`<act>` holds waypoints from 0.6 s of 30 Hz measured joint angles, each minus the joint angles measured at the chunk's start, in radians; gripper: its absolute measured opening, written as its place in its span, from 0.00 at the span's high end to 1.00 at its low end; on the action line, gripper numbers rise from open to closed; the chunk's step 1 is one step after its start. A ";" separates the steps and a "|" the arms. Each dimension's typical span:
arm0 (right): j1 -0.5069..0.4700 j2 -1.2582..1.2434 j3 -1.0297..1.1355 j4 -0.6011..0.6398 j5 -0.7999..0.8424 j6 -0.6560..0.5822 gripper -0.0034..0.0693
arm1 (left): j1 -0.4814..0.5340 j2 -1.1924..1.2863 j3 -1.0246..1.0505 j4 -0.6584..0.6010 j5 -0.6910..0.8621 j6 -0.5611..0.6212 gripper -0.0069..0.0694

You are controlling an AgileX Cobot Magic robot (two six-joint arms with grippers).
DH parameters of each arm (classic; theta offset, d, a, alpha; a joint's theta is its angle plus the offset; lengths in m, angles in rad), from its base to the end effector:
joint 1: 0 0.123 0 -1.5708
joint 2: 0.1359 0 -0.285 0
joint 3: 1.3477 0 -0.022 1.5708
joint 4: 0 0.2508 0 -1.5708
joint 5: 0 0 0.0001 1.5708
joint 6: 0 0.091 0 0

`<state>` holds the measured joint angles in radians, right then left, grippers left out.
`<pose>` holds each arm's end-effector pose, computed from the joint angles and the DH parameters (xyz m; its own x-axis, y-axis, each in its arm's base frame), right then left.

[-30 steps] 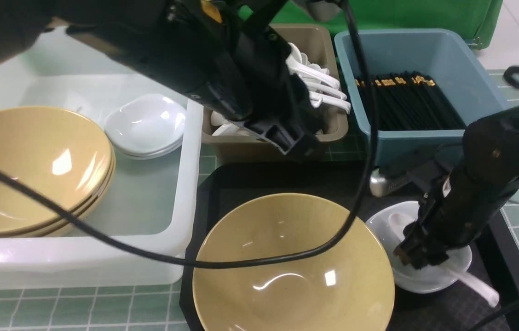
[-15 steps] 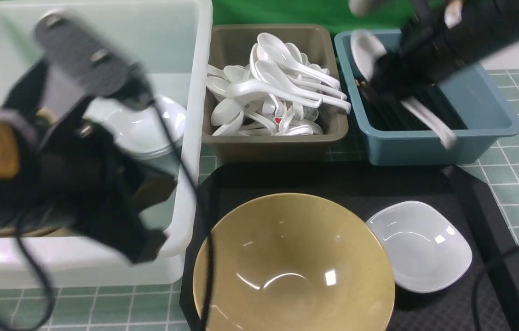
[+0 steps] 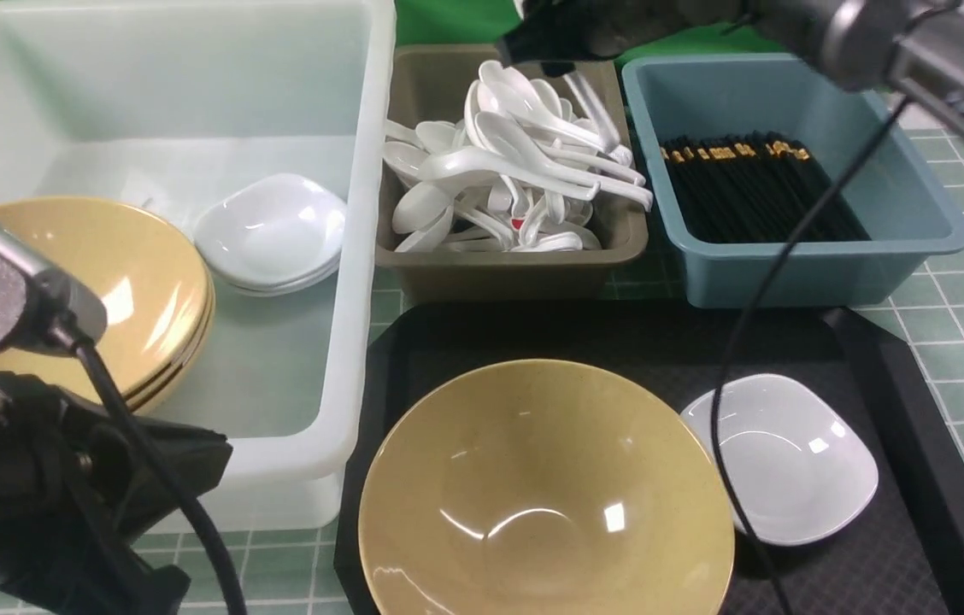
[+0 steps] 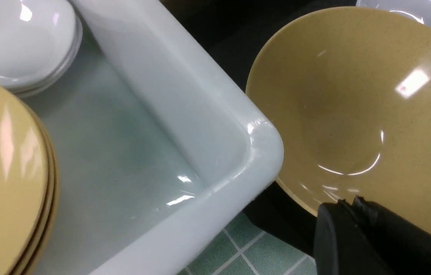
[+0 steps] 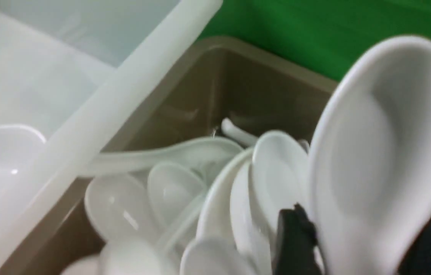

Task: On blue table put chopsticks spoon bowls plates into blue grey white boxes.
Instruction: 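Place the white spoon into the bin of spoons with the right gripper, then grasp the large bowl on the tray by its rim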

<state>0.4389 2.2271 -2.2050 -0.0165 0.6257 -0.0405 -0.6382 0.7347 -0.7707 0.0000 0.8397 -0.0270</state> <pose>0.4790 0.2239 0.3130 -0.4581 -0.2745 -0.8455 -0.4428 0.8952 -0.0507 0.1053 -0.0781 0.3338 -0.5434 0.3694 -0.7538 0.5813 0.8134 -0.0204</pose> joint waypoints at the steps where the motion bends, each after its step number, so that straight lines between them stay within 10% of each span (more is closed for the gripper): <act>1: 0.000 0.019 -0.028 0.000 0.009 0.001 0.28 | 0.000 0.000 0.000 0.000 -0.008 -0.008 0.93; 9: 0.000 0.007 -0.232 0.000 0.371 -0.064 0.03 | 0.000 0.095 -0.059 0.000 -0.024 -0.108 0.93; 12: 0.000 -0.031 -0.300 0.001 0.531 -0.117 0.11 | 0.000 0.202 -0.155 0.013 0.010 -0.094 0.93; 18: 0.001 -0.171 -0.218 0.001 0.626 -0.148 0.59 | 0.000 0.530 -0.442 0.030 0.105 0.027 0.91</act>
<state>0.4403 2.0565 -2.4226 -0.0152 1.2518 -0.1887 -0.6378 1.2652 -1.2125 0.0295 0.9443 0.0000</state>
